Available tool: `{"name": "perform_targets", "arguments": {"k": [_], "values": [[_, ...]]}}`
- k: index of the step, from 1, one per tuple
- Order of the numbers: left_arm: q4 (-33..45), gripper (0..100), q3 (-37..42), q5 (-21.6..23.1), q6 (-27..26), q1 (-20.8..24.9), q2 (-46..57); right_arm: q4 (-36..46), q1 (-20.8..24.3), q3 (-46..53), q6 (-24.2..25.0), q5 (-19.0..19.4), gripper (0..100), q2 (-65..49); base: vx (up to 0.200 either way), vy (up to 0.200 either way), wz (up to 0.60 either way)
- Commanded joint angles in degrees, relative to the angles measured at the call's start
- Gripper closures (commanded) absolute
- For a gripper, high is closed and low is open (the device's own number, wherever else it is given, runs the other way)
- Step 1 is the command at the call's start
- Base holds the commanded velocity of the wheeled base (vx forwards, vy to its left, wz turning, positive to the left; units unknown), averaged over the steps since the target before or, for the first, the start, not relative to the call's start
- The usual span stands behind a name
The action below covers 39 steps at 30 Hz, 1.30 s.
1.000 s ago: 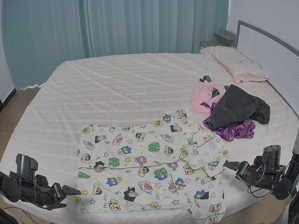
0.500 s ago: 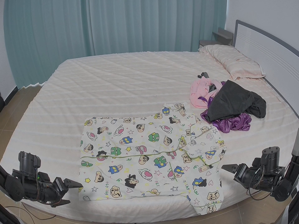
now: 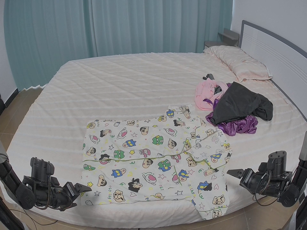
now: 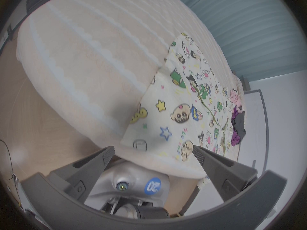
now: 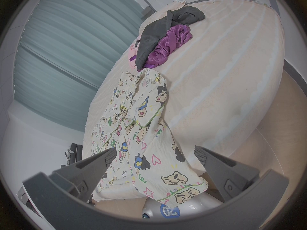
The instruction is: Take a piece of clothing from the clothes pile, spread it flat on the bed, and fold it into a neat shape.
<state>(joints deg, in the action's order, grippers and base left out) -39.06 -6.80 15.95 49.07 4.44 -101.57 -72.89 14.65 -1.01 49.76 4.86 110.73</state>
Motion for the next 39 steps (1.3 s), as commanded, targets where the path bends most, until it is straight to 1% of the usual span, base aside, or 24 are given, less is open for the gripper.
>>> {"name": "perform_targets", "arguments": {"k": [1,5,8,9,10,11,12,14,19,22,25,29,30,35,36,39], "values": [[-4.4,0,0.8,-4.0,0.7,1.5,-7.1,0.0,-0.1,0.9,0.0,0.0,0,0.3,0.0,0.0,0.0],[-6.0,0,1.7,-4.9,0.7,3.1,-8.1,-0.1,0.2,1.0,-0.1,0.0,0,1.6,0.0,0.0,0.0],[-8.2,0,1.8,-6.8,0.7,4.4,-10.0,-0.1,0.4,0.9,-0.1,-0.2,0,2.2,0.0,0.0,0.0],[-8.2,0,1.8,-6.8,0.7,4.4,-10.0,-0.1,0.4,0.9,-0.1,-0.2,0,2.2,0.0,0.0,0.0],[-10.3,0,1.9,-8.9,0.8,5.9,-12.0,-0.1,0.4,0.9,-0.1,-0.2,0,2.2,0.0,0.0,0.0],[-10.4,0,1.9,-9.2,0.8,6.0,-12.2,-0.1,0.4,1.0,-0.1,-0.2,0,2.2,0.0,0.0,0.0],[-11.8,0,1.9,-11.2,0.9,7.3,-13.7,-0.1,0.4,0.9,-0.1,-0.2,0,2.2,0.0,0.0,0.0],[-13.1,0,2.0,-13.0,1.3,8.1,-15.0,-0.1,0.5,0.9,-0.1,-0.2,0,2.2,0.0,0.0,0.0],[-16.1,0,2.6,-13.5,1.6,9.5,-15.8,-0.2,0.5,0.9,-0.1,-0.3,0,2.0,0.0,0.0,0.0],[-18.8,0,2.7,-14.0,3.1,10.0,-16.3,-0.2,0.5,0.9,-0.1,-0.3,0,1.9,0.0,0.0,0.0],[-19.3,0,2.8,-14.4,3.7,10.9,-16.7,-0.2,0.5,1.0,-0.1,-0.3,0,2.0,0.0,0.0,0.0],[-20.2,0,3.0,-15.2,3.7,10.9,-17.1,-0.2,0.6,0.9,-0.1,-0.2,0,2.2,0.0,0.0,0.0],[-20.5,100,3.0,-15.8,3.7,10.9,-17.3,-0.2,0.6,1.0,-0.1,-0.2,0,2.2,0.0,0.0,0.0],[-20.6,100,3.4,-16.7,4.3,10.8,-18.4,-0.1,0.6,1.0,-0.2,-0.3,0,2.3,0.0,0.0,0.0],[-20.6,100,3.6,-17.4,5.3,10.6,-18.4,-0.1,0.6,1.0,-0.2,-0.3,0,2.5,0.0,0.0,0.0],[-20.6,100,4.8,-17.4,6.0,10.2,-18.0,-0.1,0.9,1.0,-0.3,-0.3,0,3.3,0.0,0.0,0.0]]}}
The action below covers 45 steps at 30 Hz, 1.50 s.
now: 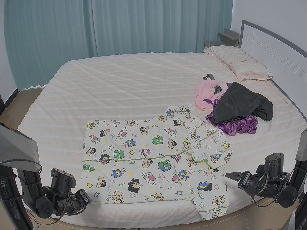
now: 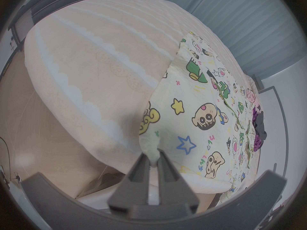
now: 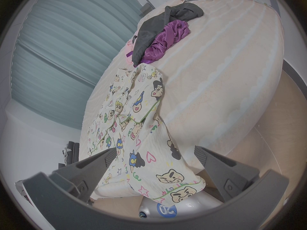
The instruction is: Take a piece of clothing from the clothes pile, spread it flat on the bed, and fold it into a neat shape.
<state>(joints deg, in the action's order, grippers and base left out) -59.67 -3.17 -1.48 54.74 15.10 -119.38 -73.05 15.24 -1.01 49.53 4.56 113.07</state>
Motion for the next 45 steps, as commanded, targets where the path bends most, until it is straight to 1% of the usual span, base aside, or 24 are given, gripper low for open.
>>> {"name": "perform_targets", "arguments": {"k": [1,5,8,9,10,12,17,19,20,21,22,23,24,25,31,38,39,41,45], "values": [[-0.1,100,1.7,-0.1,0.3,-0.5,-0.1,0.0,0.4,1.0,0.0,0.0,0,1.3,0.0,0.0,0.0],[-2.5,100,3.2,-0.1,0.3,-1.9,1.1,0.0,1.4,1.0,-0.2,-0.3,0,3.4,0.0,0.0,0.0],[-2.6,100,3.2,0.3,0.2,-3.6,1.3,-0.1,2.3,1.0,-0.2,-1.7,0,4.6,0.0,0.0,0.0],[-2.6,100,3.2,0.3,0.2,-3.6,1.3,-0.1,2.3,1.0,-0.2,-1.7,0,4.6,0.0,0.0,0.0],[-2.6,100,3.2,0.4,0.2,-3.9,1.2,-0.2,2.8,1.0,-0.3,-2.4,0,5.5,0.0,0.0,0.0],[-1.2,100,3.2,0.3,0.1,-3.8,1.3,-2.4,3.5,1.0,-0.7,-3.2,0,6.9,0.0,0.0,0.0],[2.8,100,3.2,0.1,-0.2,-3.3,2.4,-8.2,3.6,1.0,-1.8,-3.2,0,10.9,0.0,0.0,0.0],[4.3,100,3.2,0.0,-0.2,-2.9,2.8,-10.5,3.6,0.7,-2.8,-3.2,0,12.9,0.0,0.0,0.0],[5.6,100,3.2,0.0,-0.2,-1.6,3.1,-12.3,3.6,0.6,-3.9,-3.2,0,14.8,0.0,0.0,0.0],[6.0,100,3.2,0.0,-0.2,-1.2,3.1,-12.9,3.6,0.5,-4.4,-3.2,0,15.5,0.0,0.0,0.0],[7.1,100,3.2,-0.2,-0.2,0.4,3.2,-14.9,3.7,0.1,-5.8,-3.0,0,18.2,0.0,0.0,0.0],[7.3,100,3.2,-0.2,-0.2,0.7,3.2,-15.4,3.7,0.0,-6.1,-3.0,0,18.8,0.0,0.0,0.0],[8.9,100,3.2,-0.3,0.1,3.0,3.1,-16.5,3.9,-1.4,-7.4,-3.0,0,21.2,0.0,0.0,0.0],[9.6,100,3.2,-0.4,0.1,3.7,3.1,-16.5,3.8,-2.6,-7.6,-3.0,0,21.7,0.0,0.0,0.0],[10.6,100,3.2,-1.2,0.1,4.1,3.0,-16.3,3.6,-7.3,-7.8,-2.6,0,21.8,0.0,0.0,0.0],[9.3,100,3.2,-1.5,0.1,3.5,2.7,-16.3,3.7,-9.2,-8.0,-0.2,0,22.1,0.0,0.0,0.0],[9.0,100,3.2,-1.5,0.1,3.4,2.7,-16.3,3.7,-9.2,-8.1,0.3,100,22.2,0.0,0.0,0.0],[8.9,100,3.2,-1.5,0.1,3.4,2.7,-16.3,3.6,-9.4,-8.4,1.0,100,22.2,0.0,0.0,0.0],[8.8,100,3.2,-1.4,0.1,3.3,2.7,-16.3,3.4,-10.1,-8.5,1.1,100,22.1,0.0,0.0,0.0]]}}
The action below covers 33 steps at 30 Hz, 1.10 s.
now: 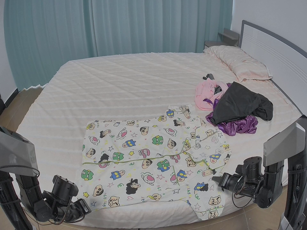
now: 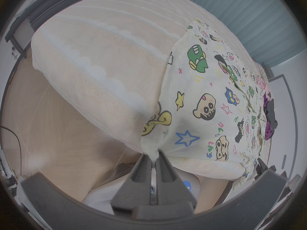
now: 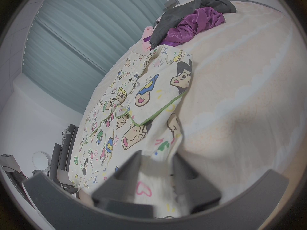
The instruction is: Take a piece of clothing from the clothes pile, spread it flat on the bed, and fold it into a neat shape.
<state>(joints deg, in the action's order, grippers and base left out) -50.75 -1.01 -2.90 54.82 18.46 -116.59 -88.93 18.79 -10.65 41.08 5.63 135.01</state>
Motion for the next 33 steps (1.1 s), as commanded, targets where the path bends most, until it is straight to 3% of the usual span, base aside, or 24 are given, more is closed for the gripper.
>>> {"name": "perform_targets", "arguments": {"k": [1,6,17,18,33], "values": [[-0.1,100,1.0,0.0,0.0,-0.2,-0.1,-0.4,-0.8,-1.3,0.0,0.0,100,0.0,0.0,0.0,0.0],[-1.0,100,0.9,-0.1,0.1,-0.4,0.1,-0.4,-2.0,-3.3,0.0,0.0,100,-0.6,0.0,0.0,0.0],[-11.9,100,0.7,0.2,0.1,-5.7,-4.6,-0.4,-3.4,-8.8,-0.4,0.2,100,0.3,0.0,0.0,0.0],[-12.6,100,0.7,0.3,0.1,-5.8,-5.1,-0.4,-3.5,-8.9,-0.5,0.2,0,0.4,0.0,0.0,0.0],[-15.0,100,1.0,0.7,0.2,-5.7,-6.2,-0.4,-5.5,-1.4,-0.5,-0.1,0,-5.5,0.0,0.0,0.0]]}}
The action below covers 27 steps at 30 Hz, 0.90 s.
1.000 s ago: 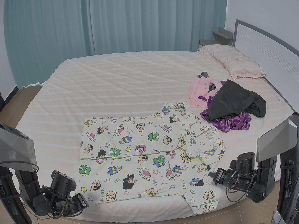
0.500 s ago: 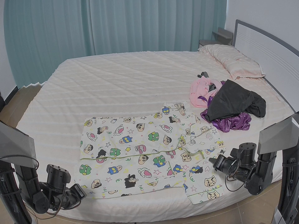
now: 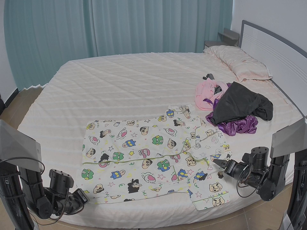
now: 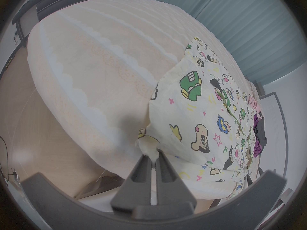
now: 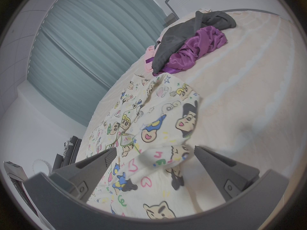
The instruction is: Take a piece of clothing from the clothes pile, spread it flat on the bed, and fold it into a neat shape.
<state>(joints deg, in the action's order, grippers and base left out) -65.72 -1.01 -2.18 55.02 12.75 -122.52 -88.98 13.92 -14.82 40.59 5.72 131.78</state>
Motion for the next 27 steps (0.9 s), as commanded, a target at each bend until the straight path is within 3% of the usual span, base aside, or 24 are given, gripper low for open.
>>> {"name": "perform_targets", "arguments": {"k": [1,8,18,24,27], "values": [[0.0,100,0.9,0.0,0.0,0.0,-0.3,-0.3,-1.2,3.1,0.0,-0.6,0,-2.2,0.0,0.0,0.0],[-0.1,100,0.9,0.1,0.1,-0.1,-0.2,-0.3,-5.4,8.1,0.0,-0.8,0,-6.0,0.0,0.0,0.0],[0.0,100,1.0,0.2,0.1,-0.1,-0.1,-0.3,-5.4,12.8,-1.7,-4.3,0,-10.4,0.0,0.0,0.0],[0.0,100,1.0,0.2,0.1,-0.1,0.0,2.2,2.3,14.8,-2.6,-9.5,0,-13.0,0.0,0.0,0.0],[0.0,100,1.0,0.2,0.1,-0.1,0.0,6.0,5.0,14.8,-1.3,-9.5,0,-12.7,0.0,0.0,0.0]]}}
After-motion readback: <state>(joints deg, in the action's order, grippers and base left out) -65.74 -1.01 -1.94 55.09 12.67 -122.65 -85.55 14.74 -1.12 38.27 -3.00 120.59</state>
